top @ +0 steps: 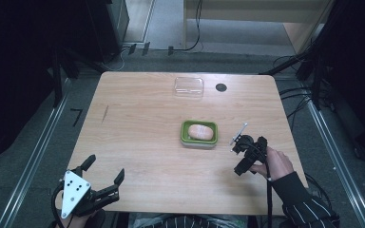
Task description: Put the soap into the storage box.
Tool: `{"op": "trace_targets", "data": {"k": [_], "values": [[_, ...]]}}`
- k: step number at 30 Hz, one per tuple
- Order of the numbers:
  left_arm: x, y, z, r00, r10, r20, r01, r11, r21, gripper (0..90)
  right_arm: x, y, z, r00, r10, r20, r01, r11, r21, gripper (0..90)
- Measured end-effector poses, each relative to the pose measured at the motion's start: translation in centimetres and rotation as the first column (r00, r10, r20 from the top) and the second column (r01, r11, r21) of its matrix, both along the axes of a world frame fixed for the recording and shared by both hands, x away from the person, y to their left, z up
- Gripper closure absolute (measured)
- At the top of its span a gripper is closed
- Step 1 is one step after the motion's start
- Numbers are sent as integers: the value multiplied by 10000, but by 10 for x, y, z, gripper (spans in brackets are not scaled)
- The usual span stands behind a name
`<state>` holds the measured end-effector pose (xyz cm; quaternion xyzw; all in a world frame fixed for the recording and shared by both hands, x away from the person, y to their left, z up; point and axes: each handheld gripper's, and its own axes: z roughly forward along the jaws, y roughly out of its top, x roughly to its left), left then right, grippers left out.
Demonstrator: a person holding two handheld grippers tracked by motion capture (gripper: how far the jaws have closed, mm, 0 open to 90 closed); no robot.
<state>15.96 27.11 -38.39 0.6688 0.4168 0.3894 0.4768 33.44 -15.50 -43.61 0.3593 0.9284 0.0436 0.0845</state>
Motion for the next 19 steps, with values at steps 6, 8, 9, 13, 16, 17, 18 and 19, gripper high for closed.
{"op": "trace_targets", "data": {"k": [6,8,9,13,16,17,18,19], "values": [[0,0,0,10000,-22,-7,22,10000,48,96,-8,-3,-8,9999,-89,-101,89,9999,-57,34],[0,-1,0,10000,-48,62,48,10000,76,96,-10,-5,-10,10000,-27,-50,26,9999,-98,34],[-1,-1,0,10000,-40,74,39,10000,61,96,-11,-5,-11,9999,-55,-90,54,9999,-141,33],[0,-3,0,10000,-25,92,25,10000,55,96,-14,-8,-11,10000,-2,41,2,9998,-182,31],[1,-5,1,10000,-42,48,41,9999,142,96,-15,-11,-10,9999,45,152,-42,9998,-169,32],[2,-5,1,10000,-56,36,56,9998,179,96,-15,-11,-10,9999,33,125,-31,9999,-162,32],[2,-6,0,10000,-72,10,71,9998,197,96,-14,-11,-11,9999,91,110,-89,9998,-161,34],[2,-6,0,10000,-72,10,71,9998,197,96,-14,-11,-11,9999,102,93,-101,9998,-153,34]]}}
